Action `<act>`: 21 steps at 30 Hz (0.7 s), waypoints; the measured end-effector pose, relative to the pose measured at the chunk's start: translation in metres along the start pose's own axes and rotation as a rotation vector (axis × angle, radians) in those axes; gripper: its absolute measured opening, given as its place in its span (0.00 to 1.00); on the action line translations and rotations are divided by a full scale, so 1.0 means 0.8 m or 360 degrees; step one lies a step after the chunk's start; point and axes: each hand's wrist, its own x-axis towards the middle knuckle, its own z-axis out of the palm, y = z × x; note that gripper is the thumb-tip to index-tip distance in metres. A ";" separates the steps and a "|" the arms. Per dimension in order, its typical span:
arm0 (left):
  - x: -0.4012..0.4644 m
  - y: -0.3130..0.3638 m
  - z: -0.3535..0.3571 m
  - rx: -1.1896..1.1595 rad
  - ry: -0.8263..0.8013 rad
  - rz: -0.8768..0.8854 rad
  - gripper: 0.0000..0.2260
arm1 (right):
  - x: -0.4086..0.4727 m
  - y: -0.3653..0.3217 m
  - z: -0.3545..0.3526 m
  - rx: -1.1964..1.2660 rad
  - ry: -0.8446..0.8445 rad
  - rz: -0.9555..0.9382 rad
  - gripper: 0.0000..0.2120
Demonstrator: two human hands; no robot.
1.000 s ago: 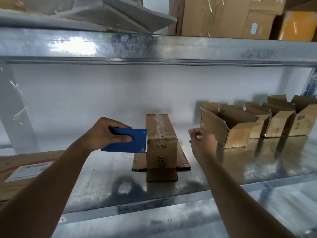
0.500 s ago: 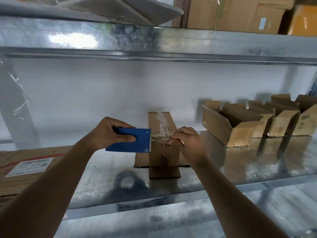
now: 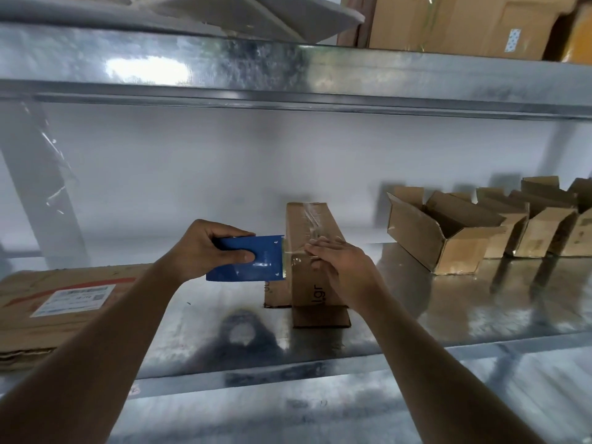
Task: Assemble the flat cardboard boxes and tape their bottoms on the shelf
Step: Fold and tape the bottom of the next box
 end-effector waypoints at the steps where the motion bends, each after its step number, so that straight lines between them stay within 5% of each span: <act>1: -0.001 0.001 -0.005 0.0020 0.0000 -0.0005 0.16 | 0.002 -0.001 -0.001 0.0016 -0.0013 0.0001 0.17; 12: -0.017 0.006 -0.013 0.0222 0.0209 -0.0104 0.15 | 0.005 -0.026 -0.028 0.0018 -0.0106 0.0368 0.12; 16: -0.011 0.016 0.006 0.0488 0.0276 -0.0077 0.15 | 0.024 -0.065 -0.014 -0.0352 -0.0185 0.0532 0.30; 21: -0.008 0.035 0.048 0.0985 0.0432 -0.0273 0.07 | 0.021 -0.078 0.015 -0.0390 0.0004 0.0565 0.26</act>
